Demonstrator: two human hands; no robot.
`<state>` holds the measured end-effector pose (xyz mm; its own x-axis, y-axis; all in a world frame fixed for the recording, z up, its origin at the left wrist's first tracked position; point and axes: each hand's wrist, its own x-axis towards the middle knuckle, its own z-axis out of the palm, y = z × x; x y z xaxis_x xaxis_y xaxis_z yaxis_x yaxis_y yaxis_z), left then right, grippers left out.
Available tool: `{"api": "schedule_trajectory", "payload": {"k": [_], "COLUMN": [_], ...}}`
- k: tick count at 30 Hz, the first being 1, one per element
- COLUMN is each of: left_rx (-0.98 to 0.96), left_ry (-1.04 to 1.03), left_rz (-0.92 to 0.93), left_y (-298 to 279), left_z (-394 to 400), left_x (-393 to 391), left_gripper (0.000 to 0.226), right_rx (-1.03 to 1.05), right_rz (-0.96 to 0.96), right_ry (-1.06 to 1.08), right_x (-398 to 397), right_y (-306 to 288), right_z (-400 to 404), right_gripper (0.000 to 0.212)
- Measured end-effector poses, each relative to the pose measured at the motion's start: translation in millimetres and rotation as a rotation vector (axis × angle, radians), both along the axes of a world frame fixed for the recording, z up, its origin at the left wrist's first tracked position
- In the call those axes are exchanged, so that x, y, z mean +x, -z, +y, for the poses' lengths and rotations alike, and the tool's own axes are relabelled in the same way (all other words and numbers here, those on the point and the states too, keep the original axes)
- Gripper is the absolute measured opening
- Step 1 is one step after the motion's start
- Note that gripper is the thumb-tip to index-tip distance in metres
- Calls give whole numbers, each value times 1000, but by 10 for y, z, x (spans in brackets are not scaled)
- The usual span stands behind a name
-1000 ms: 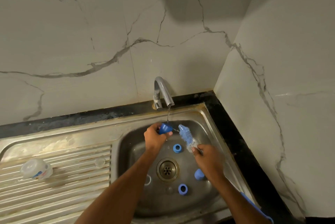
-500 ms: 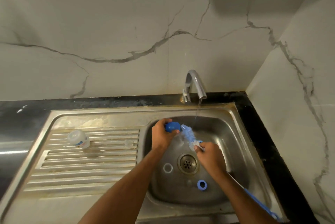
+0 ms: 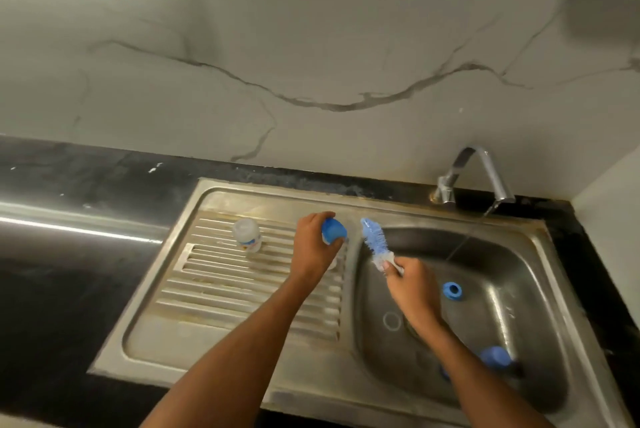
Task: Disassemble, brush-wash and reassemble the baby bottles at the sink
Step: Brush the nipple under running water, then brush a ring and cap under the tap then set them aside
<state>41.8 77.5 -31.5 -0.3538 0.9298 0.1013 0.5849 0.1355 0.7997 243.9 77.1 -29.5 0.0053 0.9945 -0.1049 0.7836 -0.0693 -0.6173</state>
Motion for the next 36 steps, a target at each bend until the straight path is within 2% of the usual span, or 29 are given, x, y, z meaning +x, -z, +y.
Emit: {"api": "schedule_trajectory", "payload": {"k": [7,13,24,36], "left_rx": [-150,-195,-244,-181], "left_ry": [16,62,43,80], "left_rz": [224,387,469,518], "left_y": [85,142,209,126], "left_z": [-270,-297,-282,-162], "left_x": [-666,-816,-833,-771], "left_gripper": [54,32,27,30], "right_rx": [33,52,51,41], "right_rz": [-19,-19,15,31], "right_ry": [-64,-91,-85,-44], "right_x": [-434,-617,-690,-618], "right_y": [1,-44,-81,-34], "right_z": [-24,-83,-191,-181], "right_gripper": [26,25,21,17]}}
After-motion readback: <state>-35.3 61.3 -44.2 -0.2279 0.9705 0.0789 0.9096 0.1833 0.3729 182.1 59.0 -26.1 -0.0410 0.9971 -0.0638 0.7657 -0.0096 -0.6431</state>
